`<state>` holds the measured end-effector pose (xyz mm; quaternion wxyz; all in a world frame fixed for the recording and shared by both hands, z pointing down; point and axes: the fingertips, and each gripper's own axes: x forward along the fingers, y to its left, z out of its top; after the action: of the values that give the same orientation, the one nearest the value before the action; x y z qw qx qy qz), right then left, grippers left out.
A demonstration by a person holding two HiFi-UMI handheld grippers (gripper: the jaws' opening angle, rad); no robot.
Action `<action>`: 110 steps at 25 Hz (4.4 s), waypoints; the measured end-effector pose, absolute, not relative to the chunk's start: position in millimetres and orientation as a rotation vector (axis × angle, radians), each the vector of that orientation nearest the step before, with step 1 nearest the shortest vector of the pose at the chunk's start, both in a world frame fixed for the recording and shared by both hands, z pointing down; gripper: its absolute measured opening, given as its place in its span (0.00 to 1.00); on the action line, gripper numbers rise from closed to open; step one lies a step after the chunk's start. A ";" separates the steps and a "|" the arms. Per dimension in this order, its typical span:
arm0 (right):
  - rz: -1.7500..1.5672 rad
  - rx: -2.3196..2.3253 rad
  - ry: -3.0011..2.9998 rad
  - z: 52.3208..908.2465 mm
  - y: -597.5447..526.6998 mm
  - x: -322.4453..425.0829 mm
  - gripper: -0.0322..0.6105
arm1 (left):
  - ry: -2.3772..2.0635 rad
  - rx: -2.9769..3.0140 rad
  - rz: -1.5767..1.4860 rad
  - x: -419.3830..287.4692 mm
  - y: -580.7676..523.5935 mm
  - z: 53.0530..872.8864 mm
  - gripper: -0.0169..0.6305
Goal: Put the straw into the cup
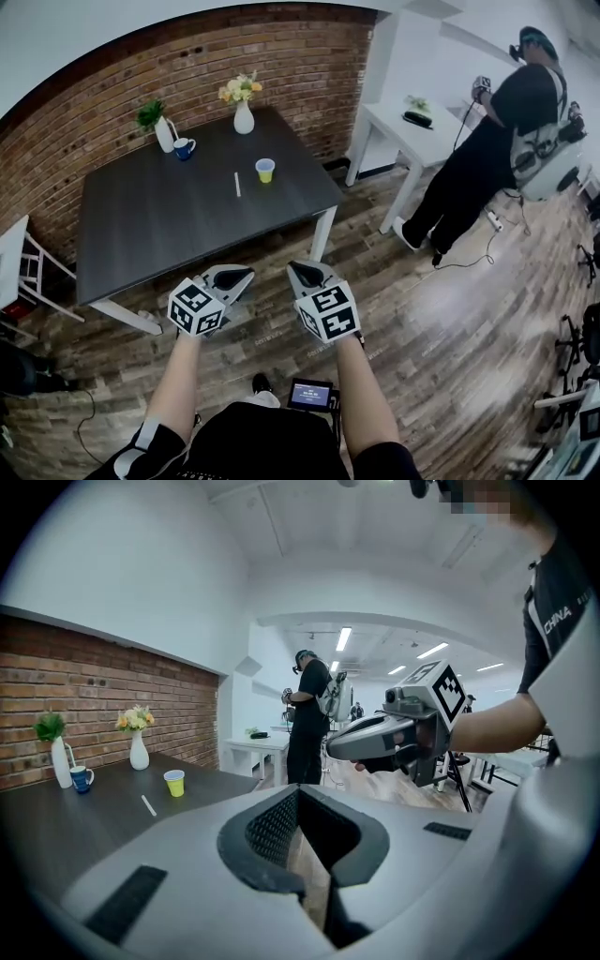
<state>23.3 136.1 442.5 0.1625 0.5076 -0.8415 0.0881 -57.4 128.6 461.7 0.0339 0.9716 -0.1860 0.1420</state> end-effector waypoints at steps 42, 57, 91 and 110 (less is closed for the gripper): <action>0.278 1.219 -2.430 456.4 -188.3 81.8 0.06 | -0.747 2.883 0.519 27.8 -176.9 473.4 0.03; 0.366 1.186 -2.368 494.3 -261.3 79.2 0.06 | -0.791 2.815 0.526 17.6 -250.6 501.8 0.03; 0.427 1.061 -2.380 511.1 -413.4 68.6 0.06 | -0.954 2.650 0.619 4.6 -411.0 544.5 0.03; 0.521 0.953 -2.317 553.6 -414.1 51.5 0.06 | -0.955 2.312 0.919 -48.6 -413.2 649.2 0.04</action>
<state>51.5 -414.1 553.6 0.2870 0.3567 -0.8674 0.1951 -48.6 -413.2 649.2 0.2359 0.8431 -0.3482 0.3351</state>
